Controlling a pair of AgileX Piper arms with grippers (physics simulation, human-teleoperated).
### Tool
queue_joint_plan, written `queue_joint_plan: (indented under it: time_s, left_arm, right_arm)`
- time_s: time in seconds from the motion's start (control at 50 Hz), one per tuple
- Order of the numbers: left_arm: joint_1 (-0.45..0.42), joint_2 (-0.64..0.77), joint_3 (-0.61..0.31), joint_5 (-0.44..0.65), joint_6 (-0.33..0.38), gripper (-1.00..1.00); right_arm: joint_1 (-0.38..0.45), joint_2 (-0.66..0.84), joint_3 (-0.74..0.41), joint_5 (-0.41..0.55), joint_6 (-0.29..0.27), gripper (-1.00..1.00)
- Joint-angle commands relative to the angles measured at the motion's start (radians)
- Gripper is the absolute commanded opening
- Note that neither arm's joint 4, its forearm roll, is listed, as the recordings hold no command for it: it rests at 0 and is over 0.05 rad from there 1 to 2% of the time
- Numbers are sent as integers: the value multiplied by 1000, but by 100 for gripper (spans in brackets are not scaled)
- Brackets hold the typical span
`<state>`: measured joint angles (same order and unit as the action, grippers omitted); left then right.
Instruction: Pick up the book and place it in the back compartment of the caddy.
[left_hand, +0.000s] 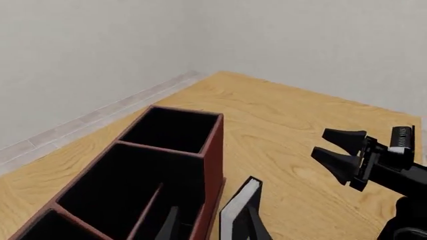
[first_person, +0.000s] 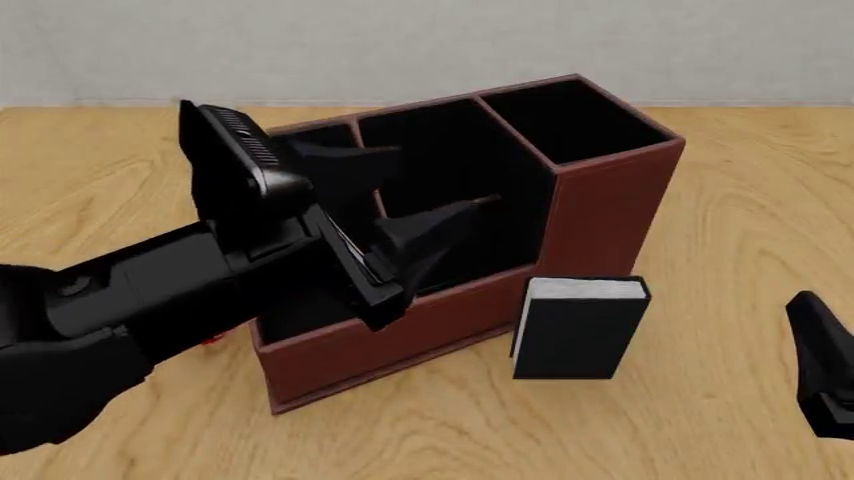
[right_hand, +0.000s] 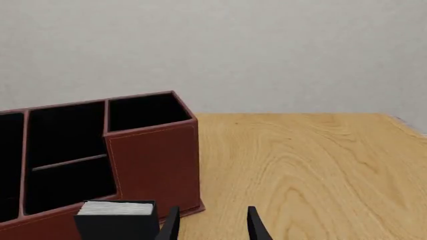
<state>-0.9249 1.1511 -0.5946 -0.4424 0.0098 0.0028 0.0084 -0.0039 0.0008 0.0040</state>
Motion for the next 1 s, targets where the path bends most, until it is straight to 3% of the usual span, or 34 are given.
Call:
queue_joint_plan:
  time_s: [0.02,0.34,1.0]
  left_arm:
    - [-28,40,-8,-7,-3,100]
    - [-83,155,-60,-22,1,100]
    - [-66,311,-51,-96,-7,100]
  right_arm:
    - [0,1,1,-4,-2,100]
    - [0,-2,-2,3,-1,100]
    - [0,1,-1,0,0,100]
